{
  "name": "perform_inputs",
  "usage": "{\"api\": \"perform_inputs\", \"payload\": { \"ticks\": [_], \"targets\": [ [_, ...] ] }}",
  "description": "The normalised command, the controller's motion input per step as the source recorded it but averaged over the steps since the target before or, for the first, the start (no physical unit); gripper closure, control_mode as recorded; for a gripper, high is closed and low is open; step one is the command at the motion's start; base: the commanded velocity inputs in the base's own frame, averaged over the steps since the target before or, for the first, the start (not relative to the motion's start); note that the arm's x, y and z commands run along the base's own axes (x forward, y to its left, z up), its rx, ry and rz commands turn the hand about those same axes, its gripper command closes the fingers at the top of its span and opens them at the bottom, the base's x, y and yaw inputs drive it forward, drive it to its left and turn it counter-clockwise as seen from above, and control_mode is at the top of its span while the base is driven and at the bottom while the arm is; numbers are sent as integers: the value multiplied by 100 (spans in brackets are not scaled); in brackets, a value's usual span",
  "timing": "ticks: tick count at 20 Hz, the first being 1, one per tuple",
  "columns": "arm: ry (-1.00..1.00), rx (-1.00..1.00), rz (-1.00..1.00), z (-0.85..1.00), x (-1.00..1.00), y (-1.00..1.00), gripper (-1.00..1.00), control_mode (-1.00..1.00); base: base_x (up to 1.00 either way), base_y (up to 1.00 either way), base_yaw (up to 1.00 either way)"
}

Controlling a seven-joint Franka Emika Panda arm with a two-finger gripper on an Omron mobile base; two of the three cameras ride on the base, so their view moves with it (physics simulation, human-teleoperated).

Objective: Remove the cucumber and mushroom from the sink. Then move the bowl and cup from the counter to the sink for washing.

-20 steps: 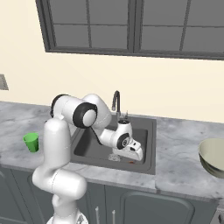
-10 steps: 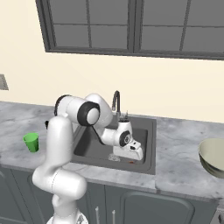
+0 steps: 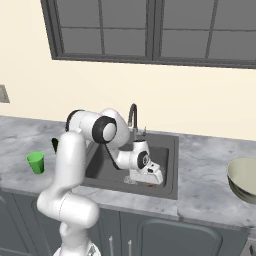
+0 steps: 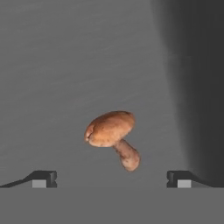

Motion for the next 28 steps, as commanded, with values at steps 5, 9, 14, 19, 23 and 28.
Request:
{"api": "perform_inputs", "payload": {
  "ticks": [5, 9, 14, 19, 23, 28],
  "targets": [
    [0, -7, -2, -17, 2, 0, -100, -100, 0, 0, 0],
    [0, -9, -3, -11, 7, -1, -100, -100, 0, 0, 0],
    [0, -9, -2, -8, 9, -1, -100, -100, 0, 0, 0],
    [-3, -6, 0, -7, 10, -1, -100, -100, 0, 0, 0],
    [-9, -3, 0, -8, 8, 0, -100, -100, 0, 0, 0],
    [-11, -4, 0, -8, 7, -6, -100, -100, 0, 0, 0]
  ]
}}
